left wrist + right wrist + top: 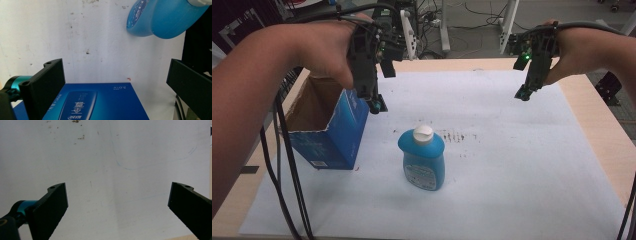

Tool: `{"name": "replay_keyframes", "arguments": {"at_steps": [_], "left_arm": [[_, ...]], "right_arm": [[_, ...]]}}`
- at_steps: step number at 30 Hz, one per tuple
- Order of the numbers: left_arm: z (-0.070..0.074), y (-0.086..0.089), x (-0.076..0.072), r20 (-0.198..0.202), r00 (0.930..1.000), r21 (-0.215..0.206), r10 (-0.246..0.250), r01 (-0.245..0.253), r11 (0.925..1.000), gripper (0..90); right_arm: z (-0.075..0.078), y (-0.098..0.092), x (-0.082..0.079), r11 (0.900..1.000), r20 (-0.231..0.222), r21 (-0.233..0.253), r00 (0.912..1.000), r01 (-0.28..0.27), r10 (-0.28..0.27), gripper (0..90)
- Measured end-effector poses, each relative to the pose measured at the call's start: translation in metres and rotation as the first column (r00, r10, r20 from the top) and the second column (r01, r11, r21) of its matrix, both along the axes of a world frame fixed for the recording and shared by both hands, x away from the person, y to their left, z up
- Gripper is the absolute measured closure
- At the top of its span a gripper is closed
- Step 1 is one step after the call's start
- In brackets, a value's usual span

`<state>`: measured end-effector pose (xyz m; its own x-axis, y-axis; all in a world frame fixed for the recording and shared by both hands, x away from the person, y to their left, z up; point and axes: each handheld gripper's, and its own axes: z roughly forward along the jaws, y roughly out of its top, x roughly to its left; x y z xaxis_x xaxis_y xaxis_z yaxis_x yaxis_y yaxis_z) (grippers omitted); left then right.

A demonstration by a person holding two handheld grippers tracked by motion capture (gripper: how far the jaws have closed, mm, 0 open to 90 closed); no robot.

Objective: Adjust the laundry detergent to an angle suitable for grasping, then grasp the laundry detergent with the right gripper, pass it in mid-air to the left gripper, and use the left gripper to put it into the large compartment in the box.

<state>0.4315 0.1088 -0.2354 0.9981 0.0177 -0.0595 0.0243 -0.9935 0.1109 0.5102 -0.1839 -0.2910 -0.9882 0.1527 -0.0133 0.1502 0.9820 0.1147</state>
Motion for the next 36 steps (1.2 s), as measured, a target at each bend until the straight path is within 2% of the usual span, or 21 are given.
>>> {"name": "replay_keyframes", "arguments": {"at_steps": [16,26,33,36], "left_arm": [[-0.001,-0.002,0.000,0.004,1.0000,0.013,0.000,0.000,0.9999,1.7],[-0.001,0.000,-0.002,0.006,1.0000,0.027,0.004,-0.004,0.9996,1.7],[-0.006,0.003,-0.005,0.004,1.0000,0.016,0.007,-0.007,0.9998,1.7],[-0.012,0.003,-0.006,0.002,1.0000,0.016,-0.001,0.001,0.9999,1.7]], "right_arm": [[0.003,-0.004,-0.001,1.000,0.010,0.013,0.9999,0.003,-0.003,1.9],[0.006,-0.006,-0.007,1.000,0.016,0.011,0.9999,0.003,-0.003,1.9],[0.004,-0.008,-0.017,1.000,0.017,0.021,0.9997,0.018,-0.018,1.9],[0.003,-0.008,-0.033,0.999,0.019,0.043,0.9997,0.017,-0.018,1.9]]}}
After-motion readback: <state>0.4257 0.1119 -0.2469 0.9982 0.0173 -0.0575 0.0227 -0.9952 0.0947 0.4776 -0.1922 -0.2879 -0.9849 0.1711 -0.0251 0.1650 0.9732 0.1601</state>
